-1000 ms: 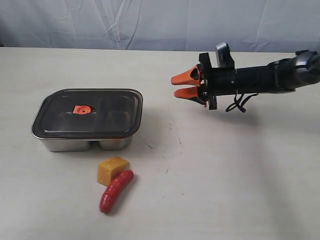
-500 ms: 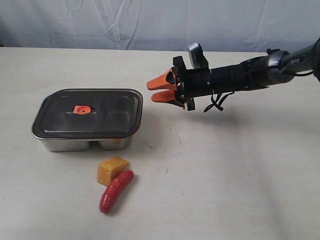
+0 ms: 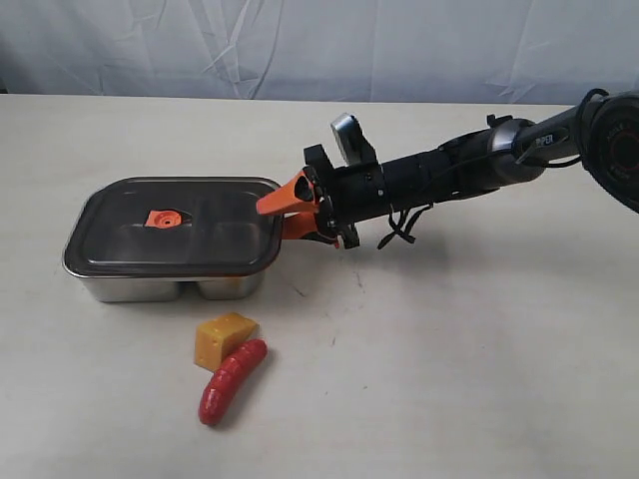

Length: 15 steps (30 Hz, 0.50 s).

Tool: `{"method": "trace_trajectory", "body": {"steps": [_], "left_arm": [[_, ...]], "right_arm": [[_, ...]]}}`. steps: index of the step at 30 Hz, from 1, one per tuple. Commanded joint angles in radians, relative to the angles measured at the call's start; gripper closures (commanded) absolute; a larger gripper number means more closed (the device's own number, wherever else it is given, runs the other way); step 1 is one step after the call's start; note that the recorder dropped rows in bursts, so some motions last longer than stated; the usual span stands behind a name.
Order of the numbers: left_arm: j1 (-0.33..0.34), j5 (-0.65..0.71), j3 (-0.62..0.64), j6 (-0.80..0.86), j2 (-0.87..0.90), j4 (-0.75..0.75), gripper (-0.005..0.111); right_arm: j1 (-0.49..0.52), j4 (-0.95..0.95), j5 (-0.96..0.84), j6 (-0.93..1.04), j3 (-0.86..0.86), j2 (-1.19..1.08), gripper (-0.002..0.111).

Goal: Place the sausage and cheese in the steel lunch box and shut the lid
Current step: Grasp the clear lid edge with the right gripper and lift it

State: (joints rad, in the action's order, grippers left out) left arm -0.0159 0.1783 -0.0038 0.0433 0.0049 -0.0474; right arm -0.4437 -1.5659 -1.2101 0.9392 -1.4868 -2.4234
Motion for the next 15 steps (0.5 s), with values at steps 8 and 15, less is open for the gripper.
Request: {"method": "trace_trajectory", "body": {"steps": [8,15], "left_arm": [[-0.007,-0.007,0.004,-0.005,-0.005,0.001,0.107],[-0.007,-0.007,0.004,-0.005,-0.005,0.001,0.107]], "right_arm": [[-0.001,-0.002,-0.011,0.004,-0.004,0.001,0.099],[0.001,-0.006,-0.011,0.004,-0.004,0.001,0.109]]}}
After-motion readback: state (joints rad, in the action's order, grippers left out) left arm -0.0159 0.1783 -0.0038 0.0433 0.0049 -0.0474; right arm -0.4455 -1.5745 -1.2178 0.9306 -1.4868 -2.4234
